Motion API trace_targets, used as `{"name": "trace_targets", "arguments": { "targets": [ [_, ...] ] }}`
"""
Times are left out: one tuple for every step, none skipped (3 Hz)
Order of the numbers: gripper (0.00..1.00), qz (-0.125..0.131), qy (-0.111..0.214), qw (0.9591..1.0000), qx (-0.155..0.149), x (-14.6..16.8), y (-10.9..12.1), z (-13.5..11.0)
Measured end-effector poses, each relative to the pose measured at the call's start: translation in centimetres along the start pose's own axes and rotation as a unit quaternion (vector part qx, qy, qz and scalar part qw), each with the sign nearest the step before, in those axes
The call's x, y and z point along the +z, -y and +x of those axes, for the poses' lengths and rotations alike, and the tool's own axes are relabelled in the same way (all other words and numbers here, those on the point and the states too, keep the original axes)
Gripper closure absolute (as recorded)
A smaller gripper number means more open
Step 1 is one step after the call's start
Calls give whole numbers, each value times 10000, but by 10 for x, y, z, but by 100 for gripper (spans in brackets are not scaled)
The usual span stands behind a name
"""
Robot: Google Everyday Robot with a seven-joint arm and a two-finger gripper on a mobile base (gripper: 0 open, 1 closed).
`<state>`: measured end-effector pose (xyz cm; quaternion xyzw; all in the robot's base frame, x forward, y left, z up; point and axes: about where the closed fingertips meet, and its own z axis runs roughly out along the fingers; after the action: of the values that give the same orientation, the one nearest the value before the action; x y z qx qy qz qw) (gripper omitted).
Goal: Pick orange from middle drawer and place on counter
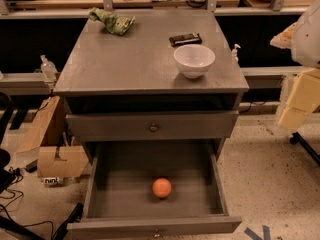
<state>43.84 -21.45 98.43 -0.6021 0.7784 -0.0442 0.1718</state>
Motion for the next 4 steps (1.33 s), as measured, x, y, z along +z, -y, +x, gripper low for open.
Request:
{"name": "trace_targets", "arguments": {
  "targets": [
    [0,0,0,10000,0,0,0,0],
    [0,-33,170,9998,71,8,2,-2],
    [0,-279,605,9976,186,48,-5,7],
    [0,-324,1427,9888,303,97,-21,19]
  ]
}}
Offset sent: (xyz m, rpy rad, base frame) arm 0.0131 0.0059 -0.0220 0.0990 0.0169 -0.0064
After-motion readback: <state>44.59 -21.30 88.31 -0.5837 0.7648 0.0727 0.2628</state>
